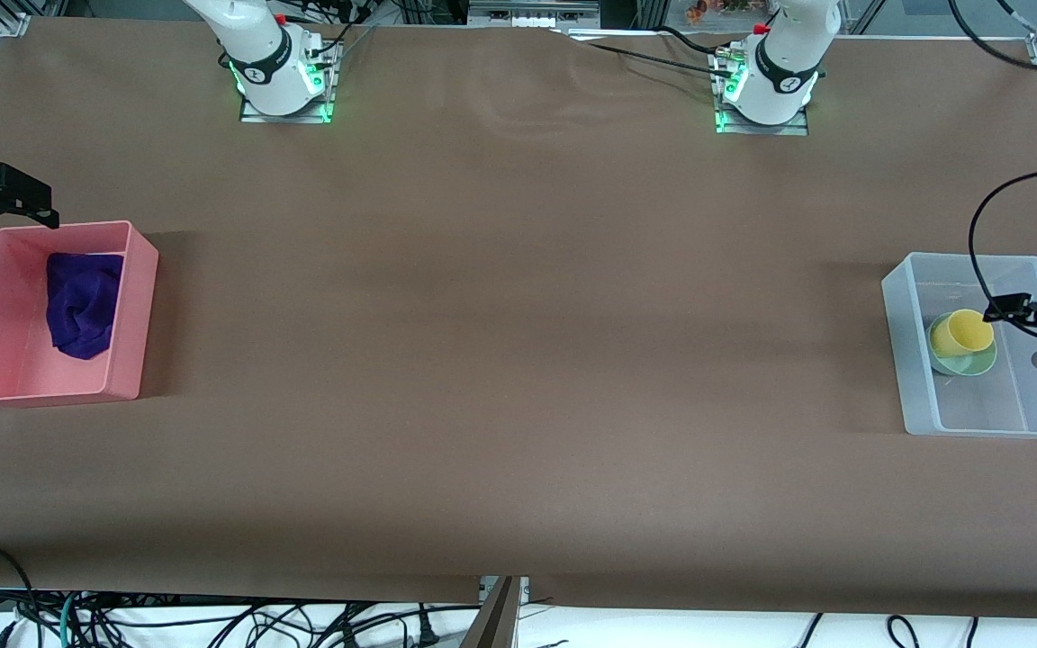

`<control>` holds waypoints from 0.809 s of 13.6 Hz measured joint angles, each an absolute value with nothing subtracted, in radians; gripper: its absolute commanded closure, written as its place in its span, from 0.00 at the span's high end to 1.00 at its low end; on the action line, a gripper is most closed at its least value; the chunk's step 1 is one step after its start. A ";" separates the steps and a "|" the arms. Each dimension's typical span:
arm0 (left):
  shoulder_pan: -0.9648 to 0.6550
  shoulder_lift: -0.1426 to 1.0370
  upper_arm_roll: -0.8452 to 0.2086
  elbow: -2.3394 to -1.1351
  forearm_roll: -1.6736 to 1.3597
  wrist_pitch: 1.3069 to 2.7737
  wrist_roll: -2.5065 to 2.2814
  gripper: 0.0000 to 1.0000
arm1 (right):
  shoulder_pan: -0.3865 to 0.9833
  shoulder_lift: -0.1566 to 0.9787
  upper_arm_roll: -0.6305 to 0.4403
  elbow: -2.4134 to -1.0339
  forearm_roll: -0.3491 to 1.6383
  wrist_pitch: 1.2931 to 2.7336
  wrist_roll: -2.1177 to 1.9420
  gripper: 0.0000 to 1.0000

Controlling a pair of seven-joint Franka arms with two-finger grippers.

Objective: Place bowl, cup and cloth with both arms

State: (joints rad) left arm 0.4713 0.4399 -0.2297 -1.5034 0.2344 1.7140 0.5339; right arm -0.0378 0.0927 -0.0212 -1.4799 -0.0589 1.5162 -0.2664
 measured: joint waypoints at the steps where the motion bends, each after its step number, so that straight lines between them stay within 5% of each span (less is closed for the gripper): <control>1: 0.470 0.427 -0.282 -1.463 0.234 1.647 0.503 1.00 | -0.038 0.093 -0.021 -1.480 -0.059 1.516 -0.266 0.99; 7: 0.460 0.413 -0.610 -1.359 0.234 1.474 0.173 1.00 | -0.039 0.093 -0.022 -1.480 -0.059 1.518 -0.266 0.99; 11: 0.423 0.387 -0.644 -1.353 0.207 1.455 0.104 1.00 | -0.040 0.093 -0.030 -1.480 -0.059 1.518 -0.266 0.99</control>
State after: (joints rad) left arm 0.4235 0.3874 -0.6437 -1.3529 0.2074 1.4545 0.1038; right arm -0.0400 0.0927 -0.0302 -1.4799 -0.0589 1.5179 -0.2664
